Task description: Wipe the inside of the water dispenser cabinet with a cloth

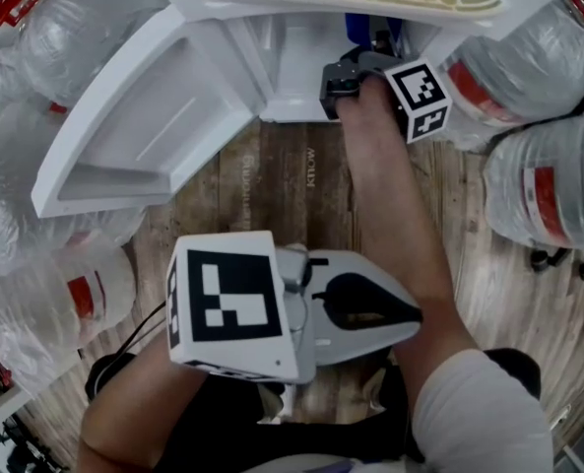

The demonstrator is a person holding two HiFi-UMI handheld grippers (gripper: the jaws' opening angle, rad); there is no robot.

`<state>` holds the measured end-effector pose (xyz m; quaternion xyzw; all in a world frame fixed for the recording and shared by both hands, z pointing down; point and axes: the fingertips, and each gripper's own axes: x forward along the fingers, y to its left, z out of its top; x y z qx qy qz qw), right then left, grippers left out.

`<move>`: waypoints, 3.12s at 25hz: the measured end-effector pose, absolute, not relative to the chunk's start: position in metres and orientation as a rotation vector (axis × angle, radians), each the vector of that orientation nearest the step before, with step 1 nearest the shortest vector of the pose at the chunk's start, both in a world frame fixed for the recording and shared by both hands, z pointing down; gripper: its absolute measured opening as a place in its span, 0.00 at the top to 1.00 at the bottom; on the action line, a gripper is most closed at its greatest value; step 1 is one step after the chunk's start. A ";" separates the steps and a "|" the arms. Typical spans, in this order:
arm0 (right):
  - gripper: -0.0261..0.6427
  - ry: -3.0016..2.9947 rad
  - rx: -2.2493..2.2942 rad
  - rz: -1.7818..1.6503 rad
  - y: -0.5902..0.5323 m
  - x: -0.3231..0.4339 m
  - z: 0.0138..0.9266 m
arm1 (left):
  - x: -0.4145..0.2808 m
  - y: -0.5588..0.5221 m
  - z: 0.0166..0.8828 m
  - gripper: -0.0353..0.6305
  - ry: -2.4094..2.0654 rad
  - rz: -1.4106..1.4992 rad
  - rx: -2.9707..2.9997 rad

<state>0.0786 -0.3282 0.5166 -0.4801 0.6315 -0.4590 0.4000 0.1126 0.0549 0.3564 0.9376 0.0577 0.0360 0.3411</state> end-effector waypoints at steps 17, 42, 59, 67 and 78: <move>0.84 1.712 -1.228 -1.185 -0.262 0.086 0.549 | 0.112 0.050 0.360 0.94 0.160 0.109 2.431; 0.84 1.535 -1.234 -1.235 -0.306 0.103 0.576 | 0.109 0.054 0.366 0.94 0.159 0.115 2.412; 0.84 1.586 -1.232 -1.306 -0.270 0.096 0.597 | 0.125 0.053 0.373 0.94 0.200 0.128 2.397; 0.84 1.432 -1.223 -1.389 -0.334 0.074 0.624 | 0.117 0.052 0.369 0.94 0.155 0.126 2.405; 0.84 1.238 -1.223 -1.435 -0.324 0.094 0.641 | 0.112 0.055 0.365 0.94 0.164 0.110 2.396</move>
